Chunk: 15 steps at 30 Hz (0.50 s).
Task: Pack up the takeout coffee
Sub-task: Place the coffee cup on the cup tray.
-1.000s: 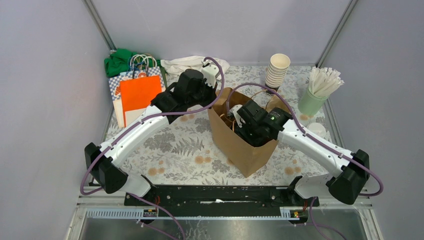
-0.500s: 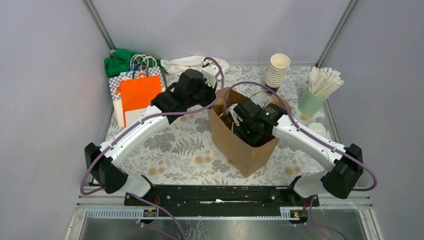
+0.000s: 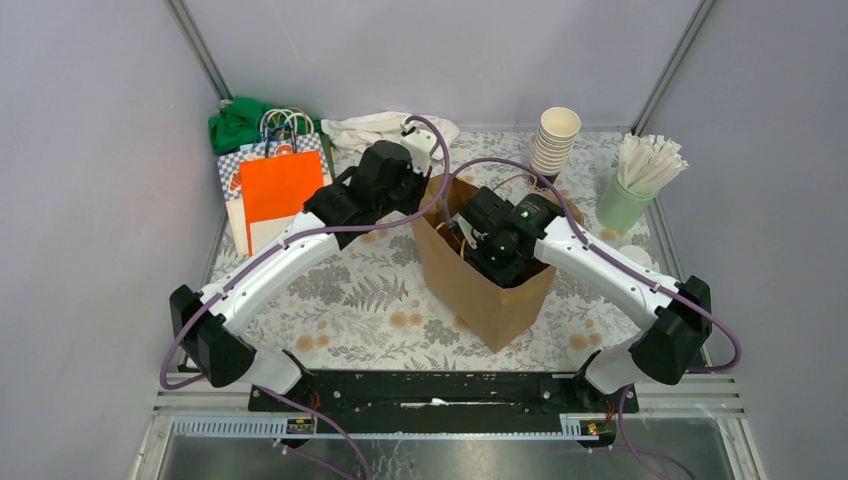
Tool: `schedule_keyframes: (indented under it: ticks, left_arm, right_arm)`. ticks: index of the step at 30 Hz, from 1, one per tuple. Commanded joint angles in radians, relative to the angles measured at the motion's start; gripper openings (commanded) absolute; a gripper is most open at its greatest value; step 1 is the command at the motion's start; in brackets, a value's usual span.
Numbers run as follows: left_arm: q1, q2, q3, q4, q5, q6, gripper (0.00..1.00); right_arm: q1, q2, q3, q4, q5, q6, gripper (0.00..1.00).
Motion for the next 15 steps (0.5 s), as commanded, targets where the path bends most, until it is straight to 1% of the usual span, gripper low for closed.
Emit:
schedule_keyframes:
  ticks: [1, 10, 15]
  left_arm:
    - [0.007, 0.003, 0.029, -0.020, -0.069, 0.010, 0.00]
    - [0.006, 0.004, 0.055, -0.005, -0.075, 0.024, 0.00]
    - [0.005, -0.004, 0.053, -0.003, -0.076, 0.031, 0.00]
  right_arm:
    - [-0.009, 0.005, 0.075, -0.113, 0.011, 0.006, 0.26]
    - [-0.009, 0.005, 0.148, -0.162, 0.023, 0.007, 0.26]
    - [-0.009, 0.006, 0.144, -0.170, 0.023, 0.007, 0.26]
